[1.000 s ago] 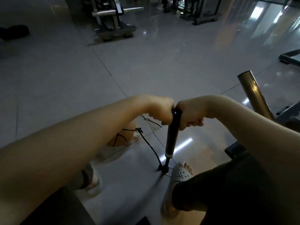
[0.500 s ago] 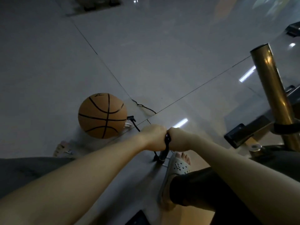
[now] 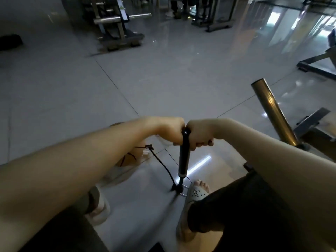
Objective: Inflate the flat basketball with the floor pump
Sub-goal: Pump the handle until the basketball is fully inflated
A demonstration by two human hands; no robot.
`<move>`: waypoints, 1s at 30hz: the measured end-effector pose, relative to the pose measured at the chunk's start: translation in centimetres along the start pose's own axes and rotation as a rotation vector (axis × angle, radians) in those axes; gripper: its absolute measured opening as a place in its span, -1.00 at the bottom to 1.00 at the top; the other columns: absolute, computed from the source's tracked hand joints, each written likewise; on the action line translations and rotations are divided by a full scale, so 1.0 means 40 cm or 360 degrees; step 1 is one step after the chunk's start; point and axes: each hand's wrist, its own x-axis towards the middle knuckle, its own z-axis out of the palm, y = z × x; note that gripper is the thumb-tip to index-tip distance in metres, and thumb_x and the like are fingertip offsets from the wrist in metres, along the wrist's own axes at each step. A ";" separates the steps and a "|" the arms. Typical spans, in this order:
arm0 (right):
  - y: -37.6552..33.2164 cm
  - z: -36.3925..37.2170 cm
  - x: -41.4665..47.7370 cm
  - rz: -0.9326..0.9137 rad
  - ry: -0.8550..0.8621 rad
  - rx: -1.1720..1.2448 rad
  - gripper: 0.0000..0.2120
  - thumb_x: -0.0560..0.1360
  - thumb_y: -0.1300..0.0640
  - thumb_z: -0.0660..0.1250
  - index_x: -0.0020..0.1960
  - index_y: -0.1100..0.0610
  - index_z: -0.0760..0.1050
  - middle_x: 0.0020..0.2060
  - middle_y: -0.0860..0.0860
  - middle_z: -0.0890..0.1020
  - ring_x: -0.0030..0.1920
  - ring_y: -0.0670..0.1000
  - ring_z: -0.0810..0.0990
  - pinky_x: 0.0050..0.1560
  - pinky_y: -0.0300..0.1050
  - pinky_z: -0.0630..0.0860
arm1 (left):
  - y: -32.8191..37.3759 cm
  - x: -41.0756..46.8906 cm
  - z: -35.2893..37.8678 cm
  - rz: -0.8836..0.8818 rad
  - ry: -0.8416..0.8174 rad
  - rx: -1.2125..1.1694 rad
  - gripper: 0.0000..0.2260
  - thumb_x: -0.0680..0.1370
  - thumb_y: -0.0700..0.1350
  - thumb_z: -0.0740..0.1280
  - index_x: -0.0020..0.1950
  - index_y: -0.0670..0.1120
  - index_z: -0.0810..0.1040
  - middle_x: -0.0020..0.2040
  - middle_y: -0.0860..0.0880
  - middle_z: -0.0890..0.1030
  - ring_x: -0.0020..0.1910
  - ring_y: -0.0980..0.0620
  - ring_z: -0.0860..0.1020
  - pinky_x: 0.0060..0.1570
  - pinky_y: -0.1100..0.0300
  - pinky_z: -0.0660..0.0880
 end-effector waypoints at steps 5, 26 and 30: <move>-0.017 -0.013 -0.012 -0.0029 0.0123 0.0057 -0.92 0.32 0.37 0.33 -0.18 0.33 0.55 -0.48 0.08 0.44 -0.54 0.01 0.32 -0.51 -0.23 0.29 | -0.011 0.013 -0.042 -0.0038 -0.0133 -0.0085 -0.86 0.36 -0.27 0.44 -0.10 -0.19 0.67 -0.22 -0.10 0.59 -0.26 -0.04 0.52 -0.27 0.13 0.46; 0.136 0.261 0.242 0.0012 0.0115 -0.0204 -0.95 0.47 0.17 0.33 -0.16 0.13 0.51 -0.26 0.06 0.56 -0.21 0.06 0.56 -0.07 -0.06 0.55 | -0.099 0.152 0.307 -0.0101 0.0002 -0.0007 -0.86 0.46 -0.18 0.32 -0.29 -0.04 0.44 -0.33 -0.04 0.52 -0.38 -0.02 0.49 -0.46 0.20 0.33; 0.116 0.257 0.161 0.0043 0.0104 -0.0221 -0.92 0.40 0.27 0.33 -0.26 0.16 0.48 -0.40 0.04 0.52 -0.42 0.03 0.50 -0.30 -0.08 0.53 | -0.051 0.083 0.272 0.0019 -0.0081 0.0054 -0.81 0.50 -0.18 0.32 -0.31 -0.06 0.44 -0.35 -0.02 0.48 -0.39 0.00 0.44 -0.46 0.20 0.29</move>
